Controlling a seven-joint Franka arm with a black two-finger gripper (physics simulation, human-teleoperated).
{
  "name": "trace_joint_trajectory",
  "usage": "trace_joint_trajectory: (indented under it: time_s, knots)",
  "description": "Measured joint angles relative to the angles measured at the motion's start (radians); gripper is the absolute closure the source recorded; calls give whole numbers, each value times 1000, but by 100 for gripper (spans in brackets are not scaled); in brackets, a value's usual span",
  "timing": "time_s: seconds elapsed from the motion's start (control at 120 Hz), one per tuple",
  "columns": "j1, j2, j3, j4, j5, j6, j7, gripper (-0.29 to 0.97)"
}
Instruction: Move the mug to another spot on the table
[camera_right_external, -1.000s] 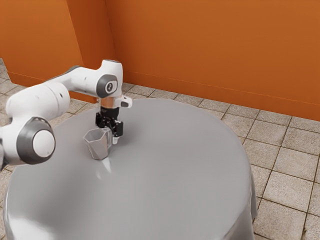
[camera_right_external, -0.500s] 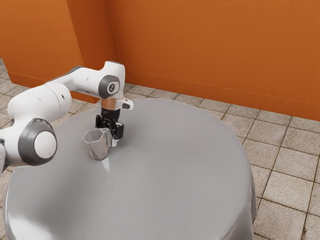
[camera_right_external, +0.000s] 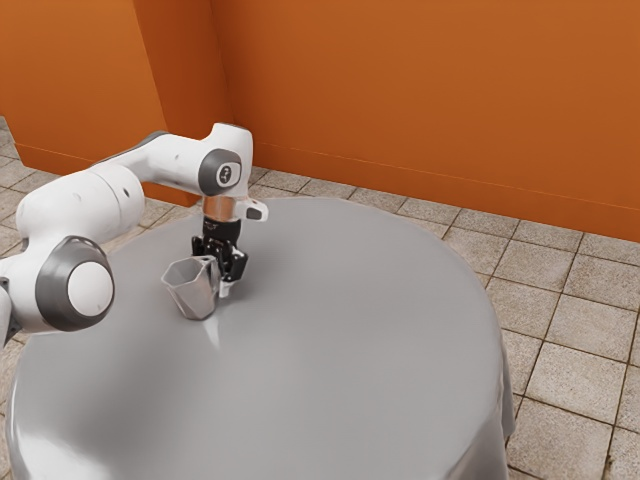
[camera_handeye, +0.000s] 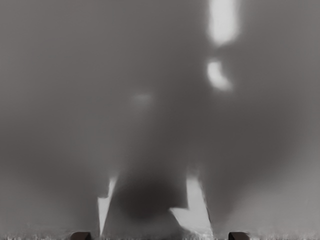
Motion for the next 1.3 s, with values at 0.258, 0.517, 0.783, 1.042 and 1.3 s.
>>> trace_joint_trajectory:
  time_s: [0.258, 0.517, 0.783, 1.042, 1.3]
  knots:
    - [-4, 0, -2, 0, 12, -18, -9, 46]
    - [-28, -1, -3, -2, 50, -54, -13, 54]
    - [-53, -3, -19, -2, 116, -109, -14, 60]
    - [-54, -20, -40, -9, 146, -168, -16, 66]
    - [-106, -51, -35, -15, 171, -236, -17, 73]
